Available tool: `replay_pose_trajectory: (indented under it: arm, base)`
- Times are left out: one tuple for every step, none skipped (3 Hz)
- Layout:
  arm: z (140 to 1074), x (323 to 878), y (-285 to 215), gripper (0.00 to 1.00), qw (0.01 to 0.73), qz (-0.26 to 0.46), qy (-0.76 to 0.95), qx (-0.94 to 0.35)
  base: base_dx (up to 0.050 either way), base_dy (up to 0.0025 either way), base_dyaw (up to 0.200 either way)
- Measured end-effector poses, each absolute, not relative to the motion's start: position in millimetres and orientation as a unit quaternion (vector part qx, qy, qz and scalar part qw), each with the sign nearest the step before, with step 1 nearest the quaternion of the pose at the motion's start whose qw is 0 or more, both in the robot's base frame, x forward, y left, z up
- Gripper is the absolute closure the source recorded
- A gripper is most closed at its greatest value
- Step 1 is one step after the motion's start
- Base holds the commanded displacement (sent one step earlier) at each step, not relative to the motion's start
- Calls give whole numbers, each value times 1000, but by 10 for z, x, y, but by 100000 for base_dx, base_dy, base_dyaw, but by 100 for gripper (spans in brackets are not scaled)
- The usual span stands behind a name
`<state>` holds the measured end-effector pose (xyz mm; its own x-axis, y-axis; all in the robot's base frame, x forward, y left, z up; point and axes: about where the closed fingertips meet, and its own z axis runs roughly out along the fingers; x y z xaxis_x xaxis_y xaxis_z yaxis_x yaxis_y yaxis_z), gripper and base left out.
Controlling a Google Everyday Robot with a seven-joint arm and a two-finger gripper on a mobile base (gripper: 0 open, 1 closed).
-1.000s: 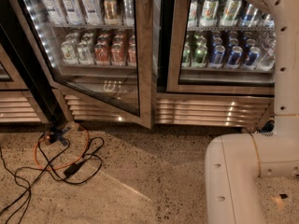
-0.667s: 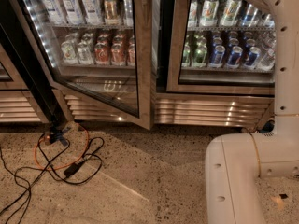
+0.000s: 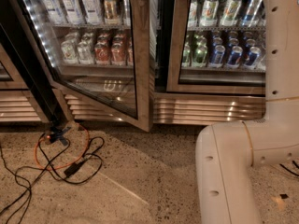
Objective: Open left fridge door
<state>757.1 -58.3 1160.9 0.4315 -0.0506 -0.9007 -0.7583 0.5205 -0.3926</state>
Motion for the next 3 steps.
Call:
replay_pose_trajectory:
  arm:
    - [11609, 7568, -587, 100, 731, 242, 475, -426]
    - [11601, 7515, -382, 100, 717, 238, 471, -455]
    - [11602, 7513, -385, 100, 717, 237, 471, -455]
  base:
    - [0, 0, 0]
    - [0, 0, 0]
    - [0, 0, 0]
